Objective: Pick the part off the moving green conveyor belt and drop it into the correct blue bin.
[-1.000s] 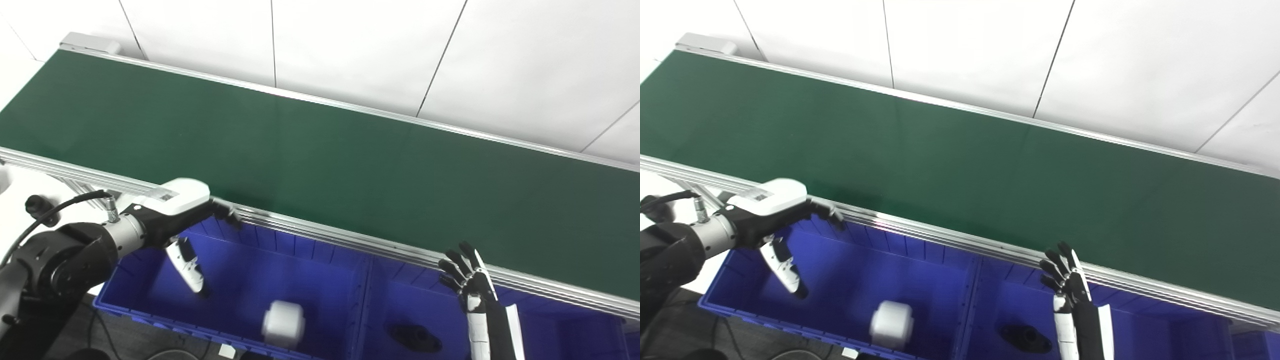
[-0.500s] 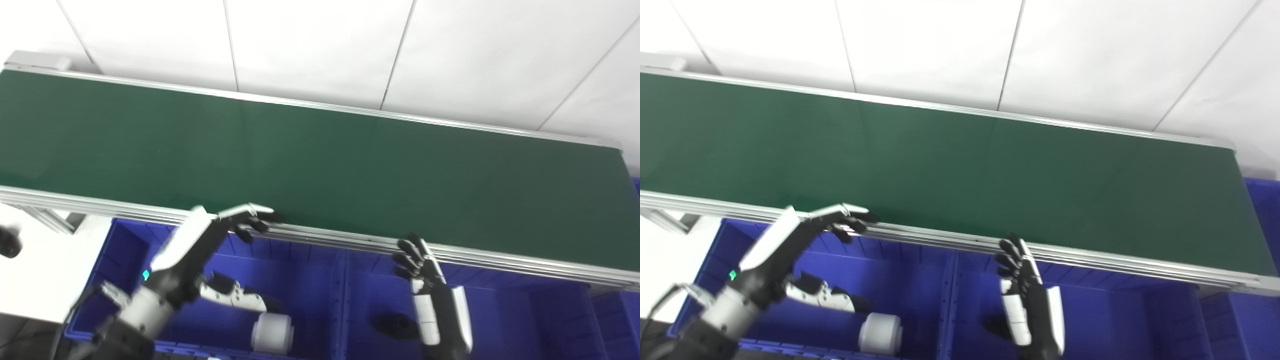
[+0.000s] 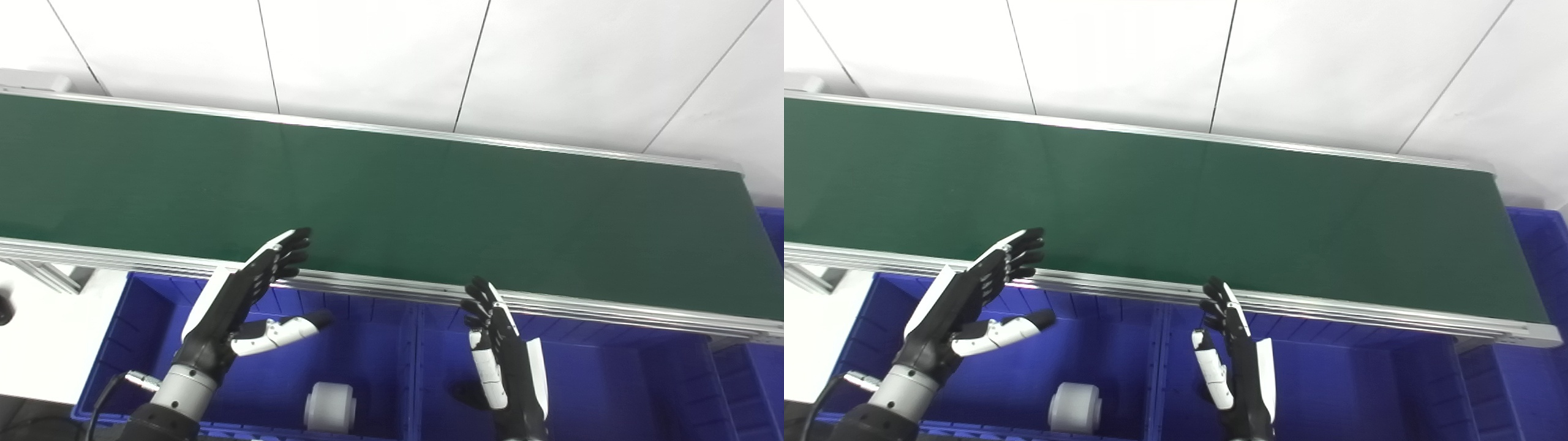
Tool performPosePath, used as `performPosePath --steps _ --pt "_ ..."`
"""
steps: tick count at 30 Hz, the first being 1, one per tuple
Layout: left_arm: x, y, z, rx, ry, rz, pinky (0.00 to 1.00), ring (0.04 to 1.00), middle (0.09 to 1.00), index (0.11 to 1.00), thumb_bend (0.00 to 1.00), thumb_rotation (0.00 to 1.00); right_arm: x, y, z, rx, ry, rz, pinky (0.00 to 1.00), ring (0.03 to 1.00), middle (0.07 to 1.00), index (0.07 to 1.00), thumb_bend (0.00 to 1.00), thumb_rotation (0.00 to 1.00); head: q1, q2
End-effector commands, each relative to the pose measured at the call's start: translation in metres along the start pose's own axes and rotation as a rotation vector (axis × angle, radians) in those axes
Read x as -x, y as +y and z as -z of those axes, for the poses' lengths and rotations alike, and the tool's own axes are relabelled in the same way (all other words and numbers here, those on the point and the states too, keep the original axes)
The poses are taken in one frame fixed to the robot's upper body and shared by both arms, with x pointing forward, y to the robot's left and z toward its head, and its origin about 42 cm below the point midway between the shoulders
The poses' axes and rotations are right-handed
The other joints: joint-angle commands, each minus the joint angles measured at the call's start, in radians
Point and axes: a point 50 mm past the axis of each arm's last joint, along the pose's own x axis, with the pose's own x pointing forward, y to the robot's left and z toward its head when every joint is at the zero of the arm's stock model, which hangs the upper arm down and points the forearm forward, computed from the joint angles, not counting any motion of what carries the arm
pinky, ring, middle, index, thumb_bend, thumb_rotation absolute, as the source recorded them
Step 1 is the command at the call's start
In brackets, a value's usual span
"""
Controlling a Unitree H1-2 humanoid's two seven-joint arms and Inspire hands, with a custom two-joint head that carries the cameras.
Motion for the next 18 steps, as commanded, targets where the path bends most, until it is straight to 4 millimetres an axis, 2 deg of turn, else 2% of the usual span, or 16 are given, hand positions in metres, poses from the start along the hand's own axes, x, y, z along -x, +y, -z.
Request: performPosePath --steps 1,6,10,14,15,18 --pt "-0.003 0.009 -0.002 0.007 -0.037 -0.006 0.80 0.862 0.900 0.904 0.46 0.52 -0.009 0.041 -0.023 -0.097 -0.082 -0.006 0.78 0.840 0.884 0.902 0.74 1.00 -0.035 -0.002" --pt "-0.006 0.018 0.012 0.003 -0.012 0.014 0.80 0.864 0.899 0.897 0.49 0.51 -0.015 0.051 -0.023 -0.107 -0.065 0.000 0.77 0.843 0.888 0.903 0.75 1.00 -0.101 -0.007" --pt "-0.012 0.025 0.020 0.053 -0.016 0.014 0.84 0.889 0.916 0.913 0.49 0.51 -0.022 0.058 -0.021 -0.081 -0.065 0.007 0.77 0.833 0.881 0.896 0.74 1.00 -0.158 -0.018" --pt "-0.017 0.031 0.024 0.111 -0.033 0.006 0.89 0.922 0.940 0.946 0.43 0.52 -0.029 0.063 -0.016 -0.070 -0.086 0.013 0.79 0.833 0.871 0.888 0.74 1.00 -0.201 -0.032" --pt "-0.018 0.032 0.025 0.138 -0.036 0.005 0.93 0.945 0.957 0.959 0.41 0.53 -0.030 0.065 -0.016 -0.072 -0.089 0.013 0.80 0.836 0.873 0.886 0.75 1.00 -0.205 -0.034" --pt "-0.020 0.033 0.026 0.187 -0.042 0.010 0.97 0.966 0.971 0.967 0.40 0.58 -0.034 0.067 -0.012 -0.077 -0.091 0.013 0.80 0.843 0.875 0.886 0.76 1.00 -0.208 -0.044"
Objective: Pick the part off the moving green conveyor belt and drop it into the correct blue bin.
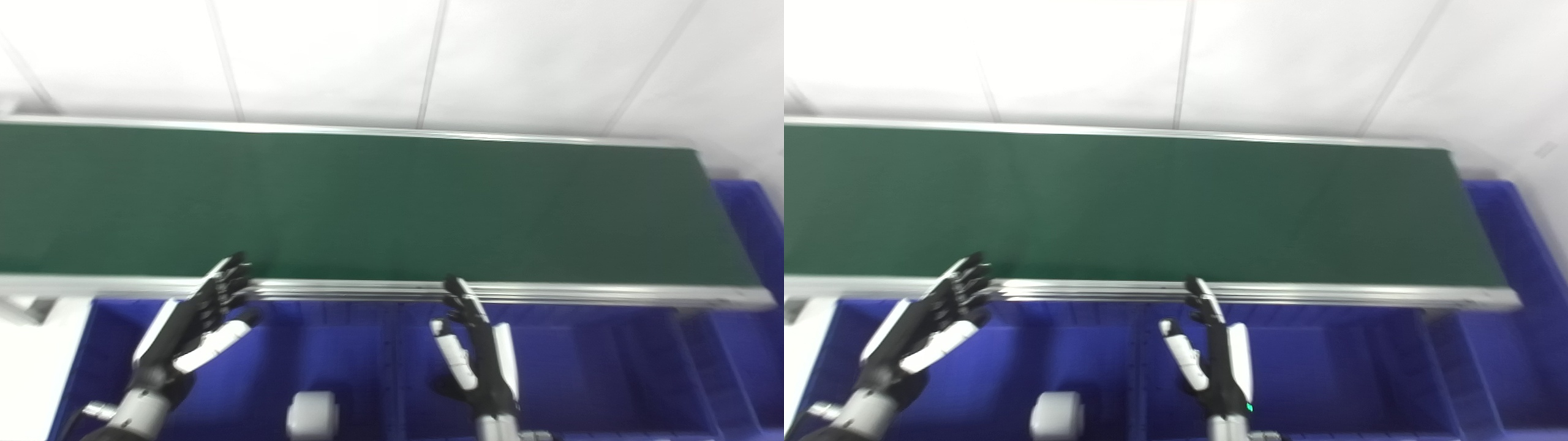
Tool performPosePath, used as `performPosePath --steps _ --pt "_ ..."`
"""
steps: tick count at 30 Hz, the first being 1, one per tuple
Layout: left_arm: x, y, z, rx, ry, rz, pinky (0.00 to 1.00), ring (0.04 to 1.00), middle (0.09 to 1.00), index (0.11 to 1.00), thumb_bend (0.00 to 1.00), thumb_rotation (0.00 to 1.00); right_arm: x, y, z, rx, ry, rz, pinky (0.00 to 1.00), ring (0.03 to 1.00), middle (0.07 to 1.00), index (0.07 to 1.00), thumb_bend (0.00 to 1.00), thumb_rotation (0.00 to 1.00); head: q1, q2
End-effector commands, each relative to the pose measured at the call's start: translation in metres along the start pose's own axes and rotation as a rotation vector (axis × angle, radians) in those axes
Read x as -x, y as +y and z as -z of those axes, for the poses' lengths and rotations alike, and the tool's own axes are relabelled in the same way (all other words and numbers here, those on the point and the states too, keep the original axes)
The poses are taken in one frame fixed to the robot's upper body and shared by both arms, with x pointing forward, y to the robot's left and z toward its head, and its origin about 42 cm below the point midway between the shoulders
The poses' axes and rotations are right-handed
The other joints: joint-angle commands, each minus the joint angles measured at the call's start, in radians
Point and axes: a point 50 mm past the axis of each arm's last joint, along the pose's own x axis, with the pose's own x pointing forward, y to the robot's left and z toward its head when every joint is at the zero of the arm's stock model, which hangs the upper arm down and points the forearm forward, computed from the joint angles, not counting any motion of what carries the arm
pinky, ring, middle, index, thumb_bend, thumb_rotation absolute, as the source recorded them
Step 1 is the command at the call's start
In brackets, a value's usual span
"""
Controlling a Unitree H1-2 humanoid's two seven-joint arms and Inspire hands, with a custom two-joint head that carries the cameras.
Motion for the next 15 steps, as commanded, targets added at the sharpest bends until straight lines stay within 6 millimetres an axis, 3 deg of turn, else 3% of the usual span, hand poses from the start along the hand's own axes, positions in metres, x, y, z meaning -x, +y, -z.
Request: performPosePath --steps 1,8,14,15 --pt "-0.005 0.004 -0.011 0.011 -0.073 0.008 0.98 0.967 0.973 0.966 0.40 0.59 -0.010 0.057 -0.043 -0.167 -0.119 -0.019 0.81 0.845 0.876 0.887 0.76 1.00 0.001 0.000" --pt "-0.007 -0.001 -0.012 0.026 -0.091 0.007 0.98 0.962 0.964 0.953 0.46 0.65 -0.012 0.052 -0.036 -0.161 -0.123 -0.019 0.80 0.847 0.880 0.888 0.76 1.00 0.042 -0.004" --pt "-0.005 -0.013 -0.018 0.043 -0.143 -0.031 0.97 0.955 0.956 0.949 0.52 0.70 -0.007 0.039 -0.031 -0.141 -0.126 -0.015 0.79 0.832 0.871 0.887 0.75 1.00 0.129 0.006" --pt "-0.003 -0.016 -0.020 0.048 -0.153 -0.040 0.97 0.956 0.957 0.952 0.53 0.71 -0.004 0.036 -0.031 -0.143 -0.121 -0.018 0.79 0.832 0.871 0.888 0.74 1.00 0.171 0.012"
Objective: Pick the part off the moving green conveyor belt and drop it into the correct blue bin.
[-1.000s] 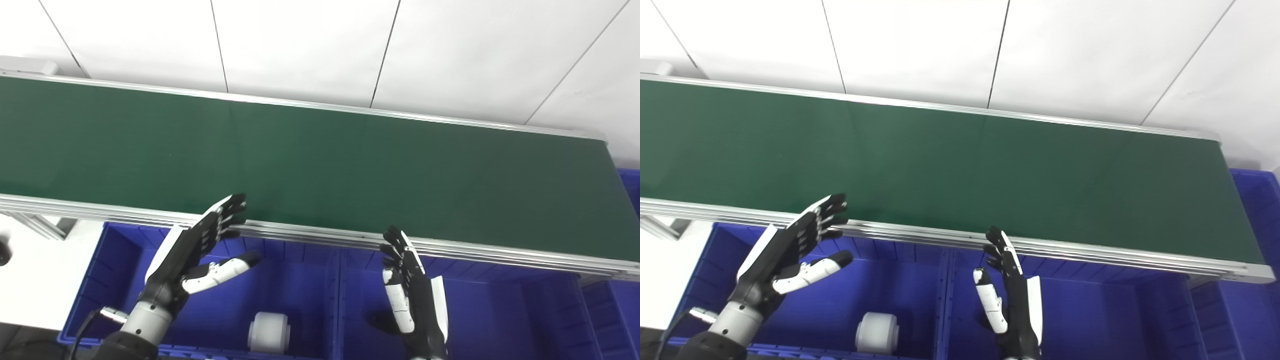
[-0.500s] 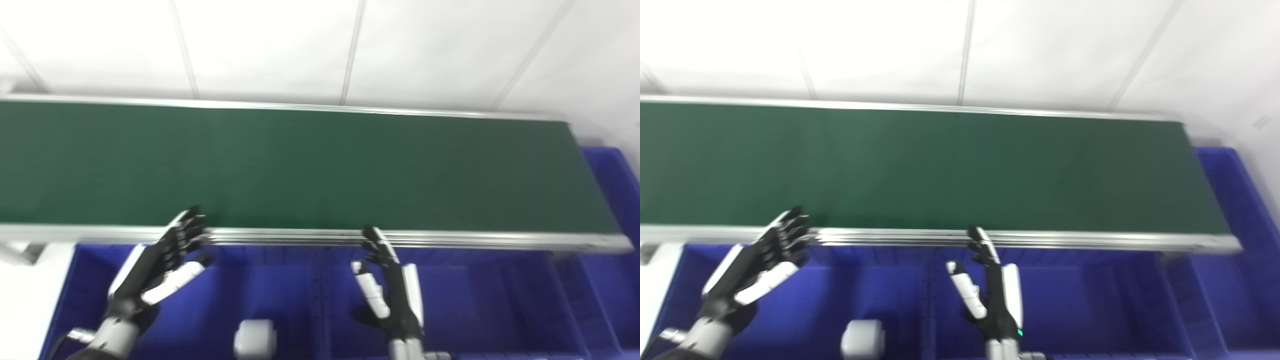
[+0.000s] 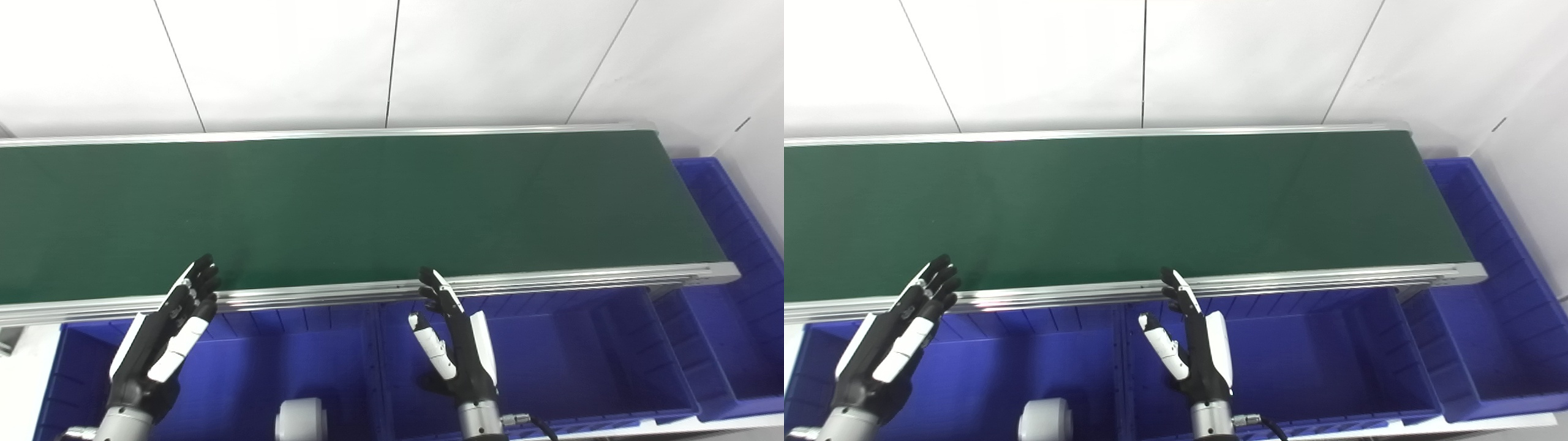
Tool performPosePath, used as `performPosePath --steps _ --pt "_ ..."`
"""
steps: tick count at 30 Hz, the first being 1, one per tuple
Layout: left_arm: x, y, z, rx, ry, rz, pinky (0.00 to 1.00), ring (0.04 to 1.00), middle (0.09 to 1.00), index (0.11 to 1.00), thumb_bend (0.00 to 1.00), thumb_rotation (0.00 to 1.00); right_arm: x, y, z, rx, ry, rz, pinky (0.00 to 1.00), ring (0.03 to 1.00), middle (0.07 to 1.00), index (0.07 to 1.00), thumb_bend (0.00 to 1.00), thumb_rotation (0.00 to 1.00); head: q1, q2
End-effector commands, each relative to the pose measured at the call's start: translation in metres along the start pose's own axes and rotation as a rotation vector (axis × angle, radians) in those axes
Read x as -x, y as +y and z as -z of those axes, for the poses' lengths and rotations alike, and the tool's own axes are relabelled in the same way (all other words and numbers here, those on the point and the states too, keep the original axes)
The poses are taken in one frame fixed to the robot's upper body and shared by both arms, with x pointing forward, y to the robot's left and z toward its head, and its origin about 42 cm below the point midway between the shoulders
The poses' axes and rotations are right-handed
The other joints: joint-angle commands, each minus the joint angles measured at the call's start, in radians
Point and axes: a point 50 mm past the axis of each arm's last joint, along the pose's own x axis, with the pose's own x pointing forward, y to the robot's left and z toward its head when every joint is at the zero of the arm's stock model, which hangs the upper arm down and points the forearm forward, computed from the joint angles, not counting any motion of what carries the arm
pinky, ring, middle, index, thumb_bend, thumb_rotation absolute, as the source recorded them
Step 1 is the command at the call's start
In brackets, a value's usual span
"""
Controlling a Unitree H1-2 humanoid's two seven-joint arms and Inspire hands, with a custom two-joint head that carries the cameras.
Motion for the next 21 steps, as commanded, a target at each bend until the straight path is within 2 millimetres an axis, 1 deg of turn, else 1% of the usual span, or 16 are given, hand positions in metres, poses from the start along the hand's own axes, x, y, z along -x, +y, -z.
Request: performPosePath --steps 1,2,3,4,5,6,7,8,9,10,11,12,13,16,17,21 --pt "0.004 -0.006 -0.018 -0.011 -0.099 -0.024 0.96 0.955 0.956 0.955 0.54 0.72 0.002 0.030 -0.037 -0.145 -0.091 -0.019 0.78 0.835 0.877 0.892 0.74 1.00 0.049 0.009" --pt "0.007 -0.010 -0.021 -0.009 -0.107 -0.031 0.97 0.958 0.960 0.963 0.55 0.73 0.005 0.026 -0.037 -0.152 -0.087 -0.025 0.77 0.844 0.886 0.900 0.75 1.00 0.093 0.017" --pt "0.011 -0.013 -0.026 -0.005 -0.115 -0.041 0.96 0.956 0.964 0.971 0.55 0.74 0.008 0.022 -0.037 -0.156 -0.087 -0.029 0.76 0.849 0.895 0.907 0.74 1.00 0.103 0.019" --pt "0.015 -0.017 -0.030 0.001 -0.122 -0.046 0.95 0.953 0.965 0.973 0.55 0.75 0.011 0.017 -0.037 -0.155 -0.088 -0.031 0.77 0.850 0.896 0.910 0.74 1.00 0.161 0.028" --pt "0.021 -0.018 -0.034 0.011 -0.133 -0.059 0.94 0.951 0.964 0.969 0.56 0.75 0.014 0.013 -0.037 -0.149 -0.093 -0.032 0.78 0.849 0.895 0.911 0.74 1.00 0.170 0.029" --pt "0.026 -0.021 -0.038 0.018 -0.143 -0.069 0.91 0.935 0.954 0.947 0.58 0.72 0.017 0.007 -0.037 -0.143 -0.096 -0.032 0.78 0.843 0.891 0.910 0.73 1.00 0.228 0.037" --pt "0.032 -0.022 -0.041 0.020 -0.155 -0.081 0.90 0.928 0.950 0.936 0.60 0.71 0.020 0.003 -0.037 -0.138 -0.101 -0.029 0.78 0.839 0.889 0.908 0.73 1.00 0.237 0.039" --pt "0.038 -0.024 -0.043 0.020 -0.164 -0.088 0.90 0.924 0.949 0.924 0.62 0.70 0.023 -0.002 -0.037 -0.138 -0.105 -0.026 0.78 0.834 0.885 0.906 0.73 1.00 0.282 0.044" --pt "0.042 -0.025 -0.043 0.019 -0.170 -0.092 0.91 0.924 0.951 0.917 0.64 0.70 0.025 -0.006 -0.037 -0.150 -0.105 -0.024 0.78 0.830 0.882 0.904 0.73 1.00 0.290 0.045" --pt "0.047 -0.027 -0.043 0.019 -0.173 -0.097 0.91 0.925 0.952 0.911 0.66 0.69 0.027 -0.010 -0.037 -0.165 -0.106 -0.022 0.79 0.832 0.883 0.906 0.74 1.00 0.332 0.048" --pt "0.050 -0.028 -0.042 0.019 -0.175 -0.101 0.90 0.923 0.947 0.903 0.67 0.68 0.029 -0.013 -0.037 -0.177 -0.106 -0.021 0.80 0.835 0.886 0.908 0.75 1.00 0.332 0.048" --pt "0.052 -0.032 -0.039 0.023 -0.182 -0.117 0.90 0.920 0.943 0.903 0.69 0.68 0.032 -0.018 -0.036 -0.185 -0.109 -0.016 0.80 0.839 0.893 0.909 0.75 1.00 0.390 0.049" --pt "0.054 -0.034 -0.037 0.026 -0.187 -0.129 0.90 0.918 0.940 0.905 0.69 0.68 0.033 -0.022 -0.036 -0.189 -0.111 -0.013 0.80 0.842 0.898 0.910 0.76 1.00 0.390 0.049" --pt "0.057 -0.045 -0.027 0.029 -0.230 -0.181 0.91 0.926 0.948 0.937 0.69 0.71 0.040 -0.033 -0.034 -0.178 -0.123 -0.009 0.81 0.855 0.914 0.920 0.76 1.00 0.444 0.050" --pt "0.057 -0.047 -0.025 0.031 -0.243 -0.192 0.95 0.951 0.967 0.970 0.68 0.75 0.041 -0.035 -0.033 -0.176 -0.124 -0.008 0.81 0.859 0.912 0.921 0.77 1.00 0.444 0.050" --pt "0.059 -0.054 -0.022 0.028 -0.275 -0.219 1.00 0.997 0.998 0.999 0.72 0.81 0.046 -0.041 -0.034 -0.183 -0.122 0.002 0.82 0.859 0.894 0.913 0.77 1.00 0.445 0.054"
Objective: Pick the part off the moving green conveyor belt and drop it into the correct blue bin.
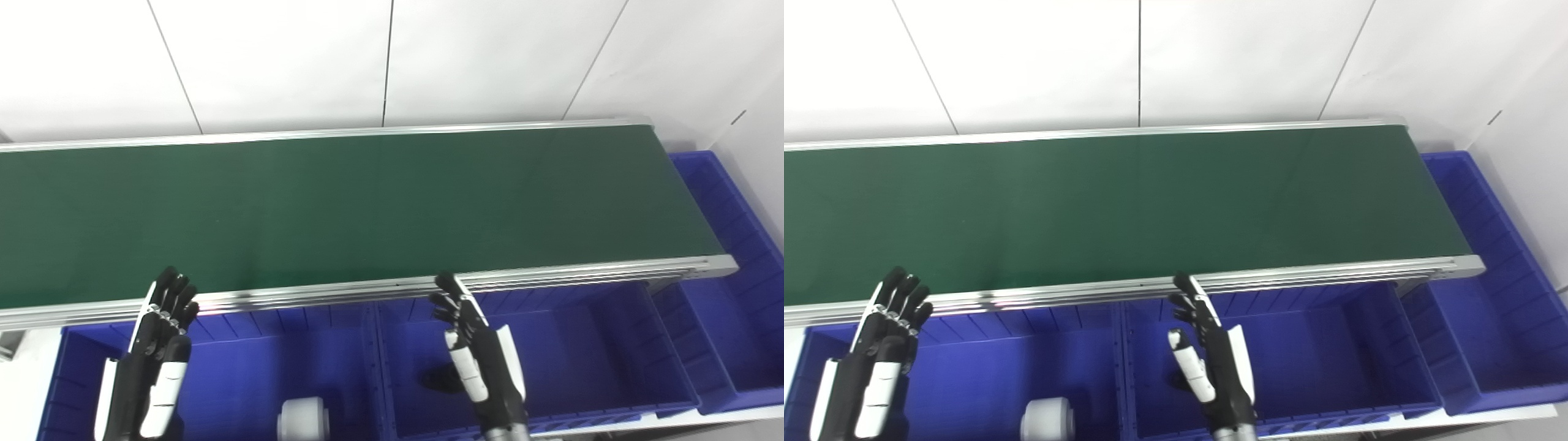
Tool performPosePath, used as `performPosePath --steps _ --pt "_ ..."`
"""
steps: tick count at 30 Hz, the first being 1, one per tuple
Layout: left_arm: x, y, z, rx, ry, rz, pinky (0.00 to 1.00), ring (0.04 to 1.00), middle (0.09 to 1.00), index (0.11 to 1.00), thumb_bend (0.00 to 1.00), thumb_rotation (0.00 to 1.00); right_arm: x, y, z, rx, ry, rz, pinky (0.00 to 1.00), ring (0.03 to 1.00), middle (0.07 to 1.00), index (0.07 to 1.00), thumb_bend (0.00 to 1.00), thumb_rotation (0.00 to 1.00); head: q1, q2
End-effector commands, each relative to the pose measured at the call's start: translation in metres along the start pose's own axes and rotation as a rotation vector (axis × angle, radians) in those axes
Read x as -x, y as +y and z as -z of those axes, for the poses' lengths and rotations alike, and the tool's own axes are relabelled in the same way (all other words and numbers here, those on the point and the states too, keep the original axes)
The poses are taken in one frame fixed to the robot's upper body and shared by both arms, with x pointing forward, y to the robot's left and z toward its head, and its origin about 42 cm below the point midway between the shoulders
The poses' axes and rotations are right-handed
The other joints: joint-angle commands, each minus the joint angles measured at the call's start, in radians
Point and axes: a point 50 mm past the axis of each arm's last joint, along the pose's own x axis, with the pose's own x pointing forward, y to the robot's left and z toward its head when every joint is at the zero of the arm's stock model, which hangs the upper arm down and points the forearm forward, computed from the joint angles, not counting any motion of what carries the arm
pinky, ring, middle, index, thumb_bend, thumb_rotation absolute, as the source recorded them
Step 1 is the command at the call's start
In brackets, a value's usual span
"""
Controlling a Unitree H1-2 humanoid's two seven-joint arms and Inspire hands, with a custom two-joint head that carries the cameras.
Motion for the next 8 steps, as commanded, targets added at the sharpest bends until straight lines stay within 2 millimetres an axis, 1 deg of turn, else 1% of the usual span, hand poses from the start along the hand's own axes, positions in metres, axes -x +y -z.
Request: performPosePath --steps 1,2,4,8 --pt "0.0021 -0.0014 -0.0082 -0.022 -0.070 -0.010 1.00 0.999 1.000 1.000 0.73 0.83 0.0013 -0.0006 -0.0133 -0.031 -0.082 0.004 0.82 0.859 0.890 0.910 0.77 1.00 0.001 0.002" --pt "0.0029 -0.0023 -0.0077 -0.029 -0.067 -0.006 1.00 1.000 1.000 1.000 0.73 0.83 0.0019 -0.0008 -0.0131 -0.030 -0.081 0.002 0.82 0.859 0.889 0.910 0.77 1.00 -0.006 0.003" --pt "0.0038 -0.0035 -0.0067 -0.039 -0.063 0.004 1.00 1.000 1.000 1.000 0.77 0.85 0.0025 -0.0008 -0.0129 -0.029 -0.076 -0.002 0.82 0.858 0.885 0.911 0.76 1.00 -0.009 0.004" --pt "0.0045 -0.0055 -0.0057 -0.053 -0.058 0.024 1.00 1.000 1.000 1.000 0.76 0.86 0.0027 -0.0006 -0.0135 -0.036 -0.070 -0.005 0.82 0.865 0.895 0.915 0.74 1.00 -0.004 0.011"
